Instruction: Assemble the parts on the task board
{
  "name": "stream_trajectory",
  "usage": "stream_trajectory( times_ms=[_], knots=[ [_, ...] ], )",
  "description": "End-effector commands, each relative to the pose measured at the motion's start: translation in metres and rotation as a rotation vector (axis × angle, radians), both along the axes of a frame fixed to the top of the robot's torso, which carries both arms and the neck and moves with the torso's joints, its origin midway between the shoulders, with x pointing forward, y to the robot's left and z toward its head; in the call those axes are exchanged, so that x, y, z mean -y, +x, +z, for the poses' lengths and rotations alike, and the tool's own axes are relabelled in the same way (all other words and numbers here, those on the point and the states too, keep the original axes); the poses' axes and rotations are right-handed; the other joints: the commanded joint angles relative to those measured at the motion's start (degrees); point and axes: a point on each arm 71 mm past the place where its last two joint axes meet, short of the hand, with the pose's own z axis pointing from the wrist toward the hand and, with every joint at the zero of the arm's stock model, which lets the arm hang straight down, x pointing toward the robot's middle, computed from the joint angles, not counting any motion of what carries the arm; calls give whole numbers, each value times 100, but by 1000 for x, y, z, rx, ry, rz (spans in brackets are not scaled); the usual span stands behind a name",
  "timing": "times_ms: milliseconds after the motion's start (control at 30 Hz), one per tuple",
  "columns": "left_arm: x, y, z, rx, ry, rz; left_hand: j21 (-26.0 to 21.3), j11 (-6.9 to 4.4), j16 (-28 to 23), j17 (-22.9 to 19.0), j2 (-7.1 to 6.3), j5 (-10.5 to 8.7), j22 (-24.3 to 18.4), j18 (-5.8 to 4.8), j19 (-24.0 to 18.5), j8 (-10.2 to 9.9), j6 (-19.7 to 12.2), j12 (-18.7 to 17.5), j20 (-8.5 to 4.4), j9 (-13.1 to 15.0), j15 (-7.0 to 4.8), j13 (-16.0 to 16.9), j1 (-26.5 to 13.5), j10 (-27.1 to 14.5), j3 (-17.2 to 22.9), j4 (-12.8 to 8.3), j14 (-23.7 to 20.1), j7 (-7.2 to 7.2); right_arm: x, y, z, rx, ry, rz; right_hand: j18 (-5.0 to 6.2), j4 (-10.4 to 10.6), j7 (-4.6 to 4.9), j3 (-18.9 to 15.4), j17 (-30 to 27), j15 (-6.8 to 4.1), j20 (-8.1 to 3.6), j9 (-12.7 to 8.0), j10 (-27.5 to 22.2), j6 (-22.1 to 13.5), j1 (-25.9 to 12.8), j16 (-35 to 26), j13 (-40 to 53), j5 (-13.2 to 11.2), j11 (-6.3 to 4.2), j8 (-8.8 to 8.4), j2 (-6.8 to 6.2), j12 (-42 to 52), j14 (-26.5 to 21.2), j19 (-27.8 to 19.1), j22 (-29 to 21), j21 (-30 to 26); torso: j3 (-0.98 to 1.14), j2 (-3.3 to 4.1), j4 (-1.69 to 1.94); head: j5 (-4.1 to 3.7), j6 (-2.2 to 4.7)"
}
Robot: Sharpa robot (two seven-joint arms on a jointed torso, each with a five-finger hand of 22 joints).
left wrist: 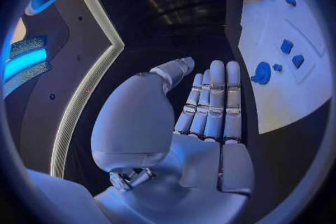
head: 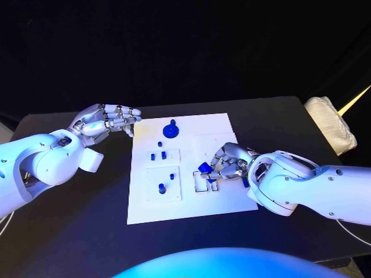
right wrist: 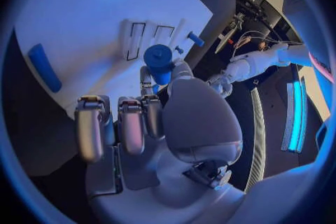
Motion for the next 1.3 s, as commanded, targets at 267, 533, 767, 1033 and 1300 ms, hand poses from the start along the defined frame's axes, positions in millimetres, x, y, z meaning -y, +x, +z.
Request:
stream_trajectory(
  times_ms=[267, 533, 767, 1033, 1300],
  knots=[
    [2, -1, 1, -3, -13, -20, -32, -8, -28, -10, 39, 4, -8, 81, 42, -24, -1, 35, -12, -4, 36, -8, -39, -31, -23, 15, -1, 2, -11, 0, -8, -26, -71, 61, -93, -2, -162, -86, 1211, -35, -46, 36, 204, 222, -241, 33, 805, -56, -43, 129, 105, 29, 540, 525, 1411, 63, 4, -3, -7, 31, -43],
    [2, -1, 1, -7, -13, -19, -61, -7, -25, -11, 61, 9, -28, 80, 50, -19, 9, 40, -8, -3, 39, -11, -77, -39, -37, 58, 1, -1, -10, 2, -8, 1, -88, 54, -101, -3, -175, -103, 1241, -43, -51, 40, 221, 245, -329, 44, 832, -71, -54, 152, 197, 41, 547, 533, 1421, 109, 8, -7, -5, 43, -41],
    [1, -1, 1, -10, -10, -16, -71, -7, -25, -11, 67, 10, -35, 80, 52, -20, 9, 41, -6, -4, 40, -13, -88, -43, -41, 71, 2, -1, -10, 2, -9, -6, -103, 67, -103, -3, -176, -116, 1256, -45, -52, 40, 224, 246, -358, 50, 836, -77, -55, 157, 212, 41, 550, 535, 1423, 118, 7, -4, -7, 47, -52],
    [1, -2, 1, -12, -10, -19, -89, -8, -23, -10, 82, 13, -48, 81, 58, -19, 13, 44, -4, -4, 42, -15, -105, -50, -45, 95, 2, -4, -11, 2, -9, -5, -113, 73, -96, -5, -174, -354, 1235, -43, -53, 60, 220, 233, -619, 39, 838, -498, -53, 215, 239, -8, 545, 526, 1414, 83, 5, -1, -3, 58, -69],
    [0, -2, 1, -12, -8, -14, -101, -8, -22, -10, 91, 14, -56, 81, 61, -18, 15, 46, -2, -5, 42, -17, -117, -53, -48, 111, 1, -4, -9, 4, -8, 30, -114, 59, -92, 24, -167, -759, 1231, -38, -49, 115, 219, 188, -1750, 32, 855, -1821, -46, 325, 394, -66, 544, 520, 1409, 64, 3, 0, 0, 67, -69]
  ],
)
